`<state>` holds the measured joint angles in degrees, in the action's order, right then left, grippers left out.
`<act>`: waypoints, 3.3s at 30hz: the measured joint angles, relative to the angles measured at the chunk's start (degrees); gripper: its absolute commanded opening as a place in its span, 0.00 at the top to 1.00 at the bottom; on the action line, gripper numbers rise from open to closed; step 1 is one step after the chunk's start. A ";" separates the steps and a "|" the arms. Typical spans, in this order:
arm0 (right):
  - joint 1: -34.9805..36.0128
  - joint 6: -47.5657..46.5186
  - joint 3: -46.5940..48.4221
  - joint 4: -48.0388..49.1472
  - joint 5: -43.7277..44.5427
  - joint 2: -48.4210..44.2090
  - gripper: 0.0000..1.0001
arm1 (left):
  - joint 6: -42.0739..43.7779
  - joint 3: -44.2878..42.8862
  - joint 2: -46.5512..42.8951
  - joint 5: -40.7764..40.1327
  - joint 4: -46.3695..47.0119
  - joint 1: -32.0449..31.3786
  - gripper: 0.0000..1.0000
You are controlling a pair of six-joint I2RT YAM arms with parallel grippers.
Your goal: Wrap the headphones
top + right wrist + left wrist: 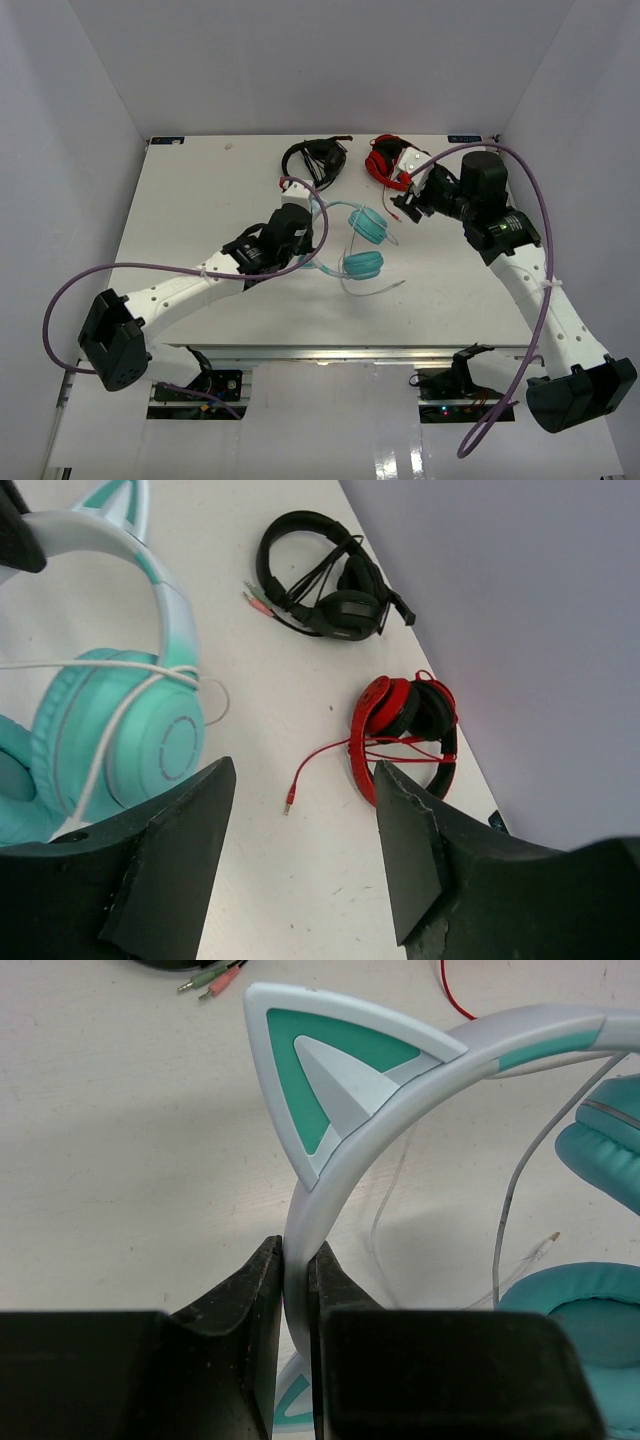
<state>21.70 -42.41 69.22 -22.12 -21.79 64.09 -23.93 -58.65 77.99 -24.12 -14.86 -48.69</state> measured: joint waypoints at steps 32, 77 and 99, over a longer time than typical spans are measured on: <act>2.06 15.69 -41.43 41.11 -19.84 8.74 0.02 | -0.33 -15.58 -10.38 -5.42 -13.59 0.11 1.00; 13.47 -0.78 -20.69 19.05 0.37 30.35 0.92 | -6.60 -17.59 -14.24 -7.32 -15.29 0.11 1.00; 16.72 -6.89 -24.61 1.93 -1.20 -0.76 0.92 | -13.51 -14.88 -14.54 -22.05 -5.22 0.28 1.00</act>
<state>38.43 -49.30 44.61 -20.19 -22.98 63.33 -37.44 -73.54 63.45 -46.18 -20.08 -48.41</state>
